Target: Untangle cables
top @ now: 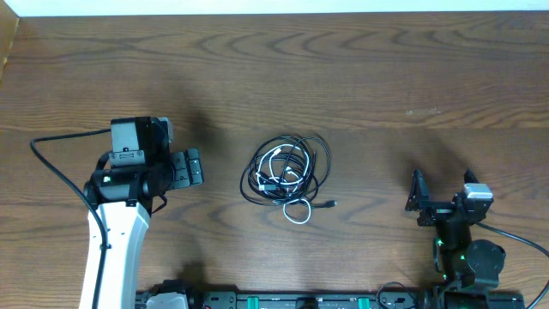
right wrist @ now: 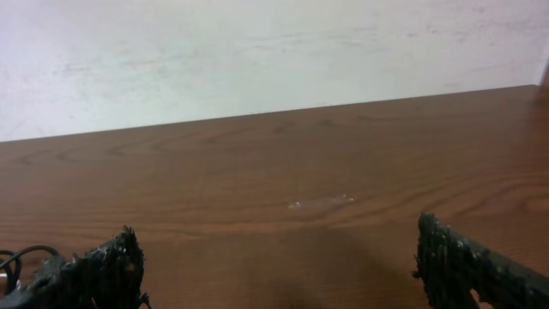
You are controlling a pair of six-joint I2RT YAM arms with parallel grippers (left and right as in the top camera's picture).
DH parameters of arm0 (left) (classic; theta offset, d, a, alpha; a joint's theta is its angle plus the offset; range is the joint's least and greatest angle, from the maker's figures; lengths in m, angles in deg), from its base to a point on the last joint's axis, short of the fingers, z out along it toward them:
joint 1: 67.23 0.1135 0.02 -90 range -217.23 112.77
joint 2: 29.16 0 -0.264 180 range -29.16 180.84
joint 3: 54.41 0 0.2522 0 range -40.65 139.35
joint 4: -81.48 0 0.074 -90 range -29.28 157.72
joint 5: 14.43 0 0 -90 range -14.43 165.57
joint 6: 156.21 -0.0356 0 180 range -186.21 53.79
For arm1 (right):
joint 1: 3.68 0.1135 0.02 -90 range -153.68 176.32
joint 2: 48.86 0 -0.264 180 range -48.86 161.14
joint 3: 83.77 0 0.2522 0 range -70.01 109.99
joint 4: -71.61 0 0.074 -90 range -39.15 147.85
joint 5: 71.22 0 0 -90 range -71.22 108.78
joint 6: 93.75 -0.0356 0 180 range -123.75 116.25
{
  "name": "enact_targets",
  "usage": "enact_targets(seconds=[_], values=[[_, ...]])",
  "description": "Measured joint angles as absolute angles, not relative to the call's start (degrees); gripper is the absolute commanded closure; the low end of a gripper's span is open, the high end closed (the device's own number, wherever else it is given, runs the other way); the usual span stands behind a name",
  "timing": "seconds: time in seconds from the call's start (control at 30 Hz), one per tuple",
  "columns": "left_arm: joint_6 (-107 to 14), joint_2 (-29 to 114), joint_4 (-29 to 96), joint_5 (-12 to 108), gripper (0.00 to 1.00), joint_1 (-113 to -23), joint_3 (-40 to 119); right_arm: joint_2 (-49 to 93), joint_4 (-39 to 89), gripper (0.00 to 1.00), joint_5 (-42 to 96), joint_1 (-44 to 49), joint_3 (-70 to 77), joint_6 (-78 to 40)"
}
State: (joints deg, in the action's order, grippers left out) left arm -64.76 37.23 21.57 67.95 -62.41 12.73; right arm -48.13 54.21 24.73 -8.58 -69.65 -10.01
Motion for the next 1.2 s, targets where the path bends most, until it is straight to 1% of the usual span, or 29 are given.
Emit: enact_targets(seconds=[1.2], values=[[-64.8, 39.1, 20.7, 68.0, 0.05, -62.4, 12.7, -48.1, 54.2, 0.01, 24.7, -8.6, -69.7, -10.0]])
